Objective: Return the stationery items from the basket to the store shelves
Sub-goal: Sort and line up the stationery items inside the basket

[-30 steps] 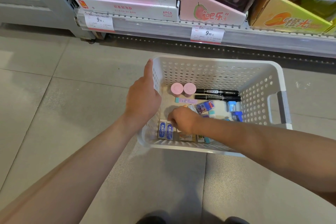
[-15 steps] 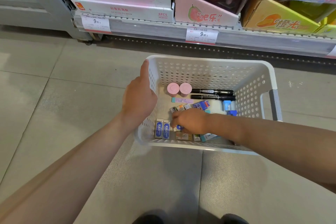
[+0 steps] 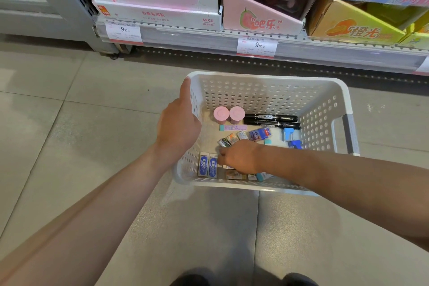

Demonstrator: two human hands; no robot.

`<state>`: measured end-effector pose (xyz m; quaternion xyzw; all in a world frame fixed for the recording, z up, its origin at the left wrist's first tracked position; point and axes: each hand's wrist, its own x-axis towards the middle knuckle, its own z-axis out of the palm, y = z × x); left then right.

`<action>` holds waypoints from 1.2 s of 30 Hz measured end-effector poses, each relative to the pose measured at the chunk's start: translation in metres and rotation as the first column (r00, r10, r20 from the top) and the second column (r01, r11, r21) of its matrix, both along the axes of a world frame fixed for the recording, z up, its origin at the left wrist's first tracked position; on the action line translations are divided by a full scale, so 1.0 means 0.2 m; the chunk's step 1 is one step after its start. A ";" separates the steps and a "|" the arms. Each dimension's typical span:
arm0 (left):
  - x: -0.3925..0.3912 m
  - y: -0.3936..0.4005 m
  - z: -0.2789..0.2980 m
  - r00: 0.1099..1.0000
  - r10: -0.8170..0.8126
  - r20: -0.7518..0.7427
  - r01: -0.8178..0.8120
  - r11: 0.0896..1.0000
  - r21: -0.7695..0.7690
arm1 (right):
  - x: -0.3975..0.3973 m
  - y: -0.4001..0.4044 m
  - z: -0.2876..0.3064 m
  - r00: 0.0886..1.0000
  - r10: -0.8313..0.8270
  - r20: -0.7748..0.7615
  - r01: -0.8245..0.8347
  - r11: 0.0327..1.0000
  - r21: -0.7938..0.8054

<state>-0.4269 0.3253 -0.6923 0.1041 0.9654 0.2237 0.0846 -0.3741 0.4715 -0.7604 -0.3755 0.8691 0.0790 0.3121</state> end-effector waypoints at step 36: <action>0.00 0.01 0.01 1.000 0.004 0.013 -0.004 1.000 0.010 | -0.06 0.00 0.06 0.845 -0.256 0.470 0.124 0.948 0.294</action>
